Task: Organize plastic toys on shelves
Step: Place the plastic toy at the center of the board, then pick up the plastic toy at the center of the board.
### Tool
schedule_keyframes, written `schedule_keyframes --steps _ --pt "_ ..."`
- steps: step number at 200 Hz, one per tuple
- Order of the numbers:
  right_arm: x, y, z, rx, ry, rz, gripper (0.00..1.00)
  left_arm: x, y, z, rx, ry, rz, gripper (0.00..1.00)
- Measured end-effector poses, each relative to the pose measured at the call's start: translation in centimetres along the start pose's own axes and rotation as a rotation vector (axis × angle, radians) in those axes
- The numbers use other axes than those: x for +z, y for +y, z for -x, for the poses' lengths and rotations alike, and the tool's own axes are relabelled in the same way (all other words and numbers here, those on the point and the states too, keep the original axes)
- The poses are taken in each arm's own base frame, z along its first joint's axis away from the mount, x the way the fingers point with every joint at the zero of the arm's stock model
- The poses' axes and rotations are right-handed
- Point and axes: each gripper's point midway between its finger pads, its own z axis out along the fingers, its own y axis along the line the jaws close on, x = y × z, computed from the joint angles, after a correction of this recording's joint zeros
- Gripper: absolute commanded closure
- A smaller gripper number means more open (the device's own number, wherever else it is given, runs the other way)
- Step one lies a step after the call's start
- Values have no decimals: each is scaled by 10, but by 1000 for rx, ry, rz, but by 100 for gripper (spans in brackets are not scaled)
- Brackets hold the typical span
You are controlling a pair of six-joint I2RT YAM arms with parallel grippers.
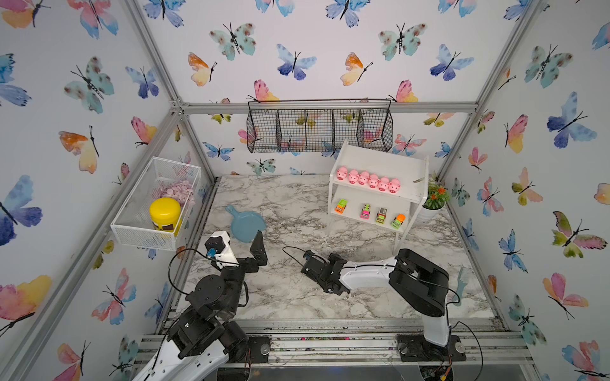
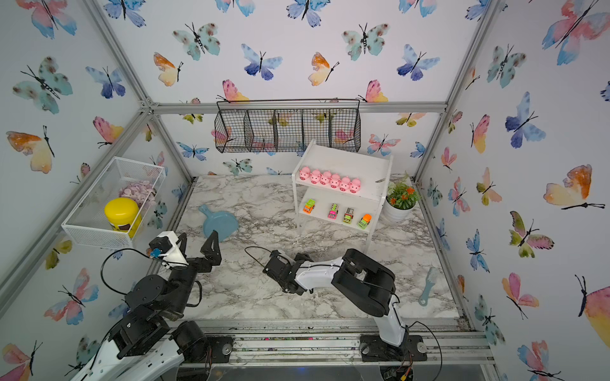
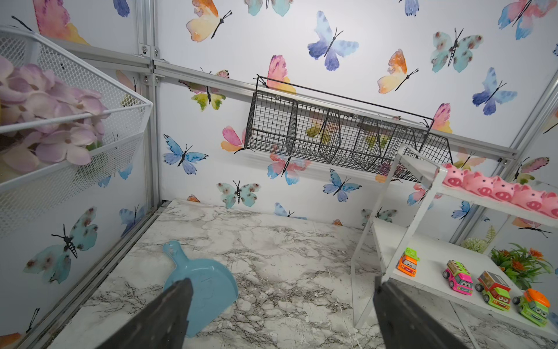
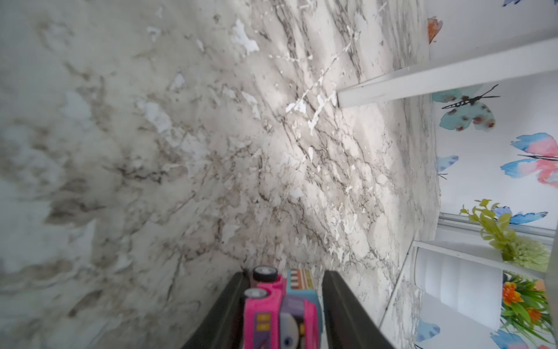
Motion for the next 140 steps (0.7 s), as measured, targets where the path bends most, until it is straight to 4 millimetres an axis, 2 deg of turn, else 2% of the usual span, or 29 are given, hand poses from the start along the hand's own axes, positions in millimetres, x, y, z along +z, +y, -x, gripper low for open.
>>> schedule_keyframes --steps 46,90,102,116,140 --pt "-31 31 18 17 -81 113 36 2 -1 -2 15 7 1 2" --pt "-61 51 22 52 -102 294 29 5 -4 -6 35 20 -4 1" --pt "-75 47 26 83 -122 346 30 6 -7 -8 44 28 -17 2" --pt "-99 35 36 142 -180 413 31 7 -14 -11 52 37 -54 1" --pt "-155 -9 49 297 -342 519 33 8 -36 -29 77 73 -179 2"
